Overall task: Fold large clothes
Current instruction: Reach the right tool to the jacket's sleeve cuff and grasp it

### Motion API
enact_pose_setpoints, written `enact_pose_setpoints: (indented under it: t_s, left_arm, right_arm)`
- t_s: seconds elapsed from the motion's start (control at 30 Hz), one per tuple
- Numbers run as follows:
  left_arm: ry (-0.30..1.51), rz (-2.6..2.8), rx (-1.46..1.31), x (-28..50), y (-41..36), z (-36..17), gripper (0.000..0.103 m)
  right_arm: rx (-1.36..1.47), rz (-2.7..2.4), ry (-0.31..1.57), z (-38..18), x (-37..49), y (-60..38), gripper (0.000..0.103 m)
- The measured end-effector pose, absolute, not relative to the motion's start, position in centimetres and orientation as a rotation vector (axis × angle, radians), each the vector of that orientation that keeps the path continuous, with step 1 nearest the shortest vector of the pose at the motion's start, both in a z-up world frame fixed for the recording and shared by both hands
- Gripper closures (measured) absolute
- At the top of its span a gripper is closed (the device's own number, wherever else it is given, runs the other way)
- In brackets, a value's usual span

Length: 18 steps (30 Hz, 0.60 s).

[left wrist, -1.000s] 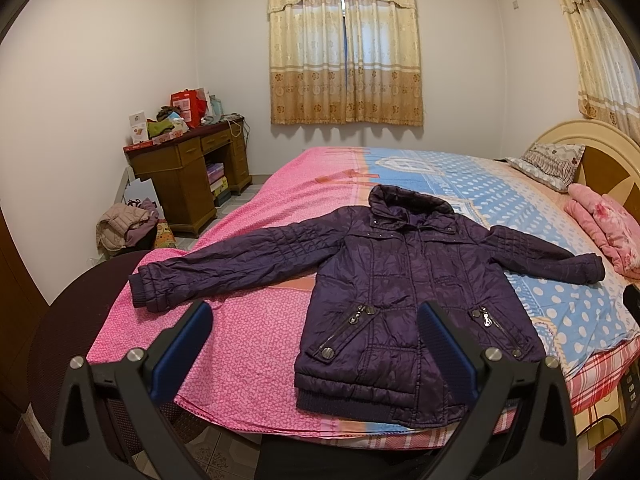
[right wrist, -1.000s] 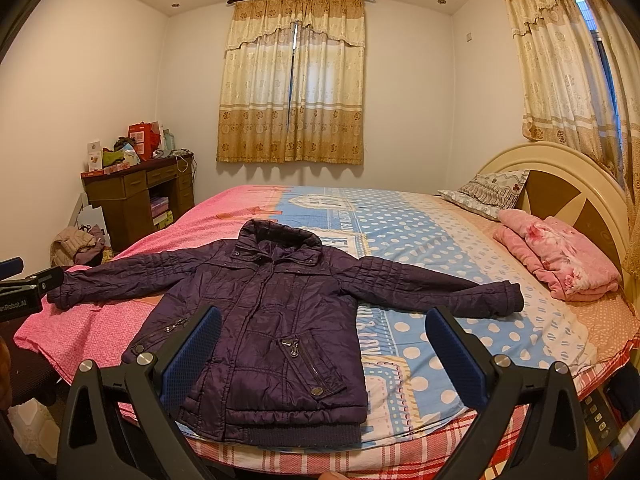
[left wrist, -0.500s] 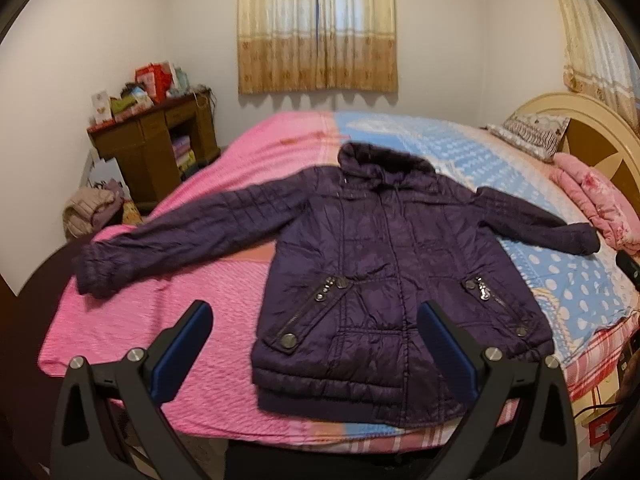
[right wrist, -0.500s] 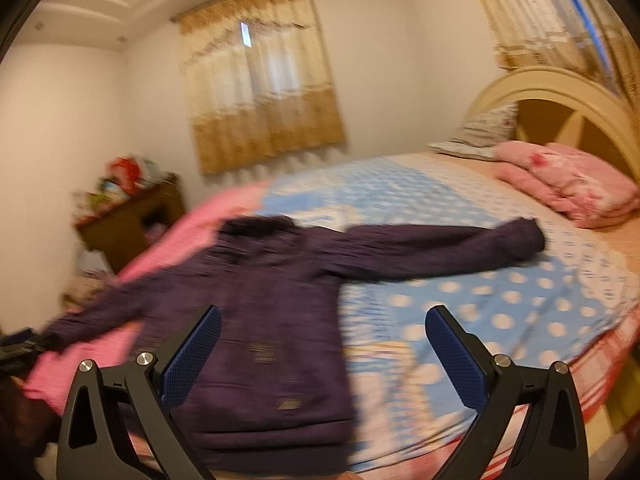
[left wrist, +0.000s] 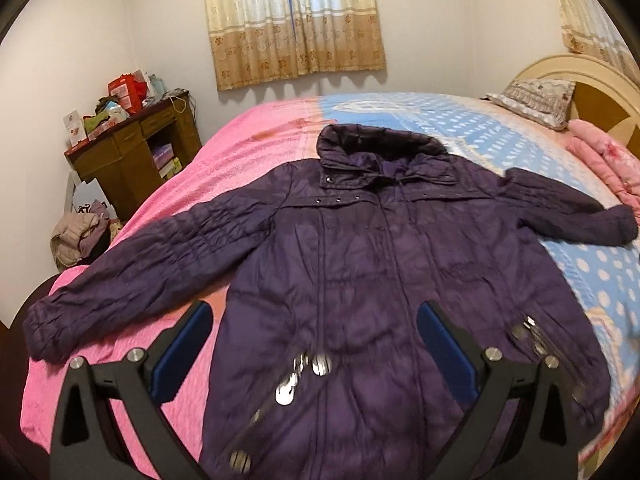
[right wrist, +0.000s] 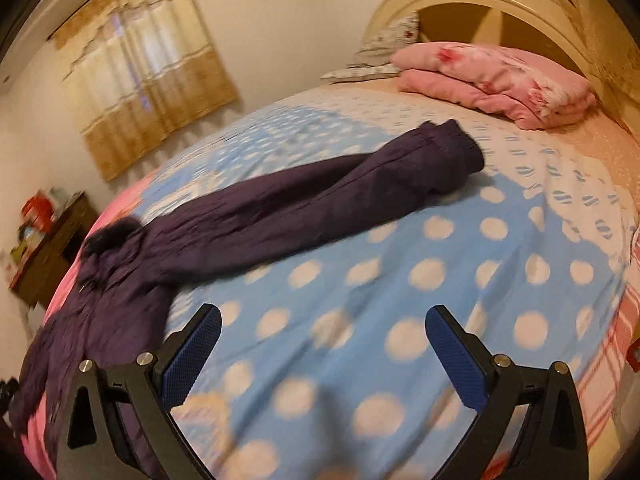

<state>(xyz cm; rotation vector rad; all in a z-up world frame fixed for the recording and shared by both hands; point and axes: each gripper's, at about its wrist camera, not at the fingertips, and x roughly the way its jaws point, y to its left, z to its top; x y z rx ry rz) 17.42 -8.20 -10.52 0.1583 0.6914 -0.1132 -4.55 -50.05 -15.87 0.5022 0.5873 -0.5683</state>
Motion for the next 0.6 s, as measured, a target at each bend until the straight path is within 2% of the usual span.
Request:
enact_pose_setpoints:
  t_s: [0.13, 0.4, 0.6]
  left_arm:
    - [0.715, -0.061, 0.131, 20.2, -7.9, -12.0, 0.0]
    - [0.752, 0.001, 0.129, 23.6, -7.9, -13.6, 0.0]
    - [0.791, 0.023, 0.111, 25.2, -7.9, -14.5, 0.0]
  right_arm:
    - [0.538, -0.612, 0.556, -15.9, -3.0, -55.1, 0.001]
    - [0.819, -0.726, 0.437, -16.8, -2.6, -65.1, 0.001]
    - [0.901, -0.766, 0.424, -18.6, -0.9, -69.2, 0.001]
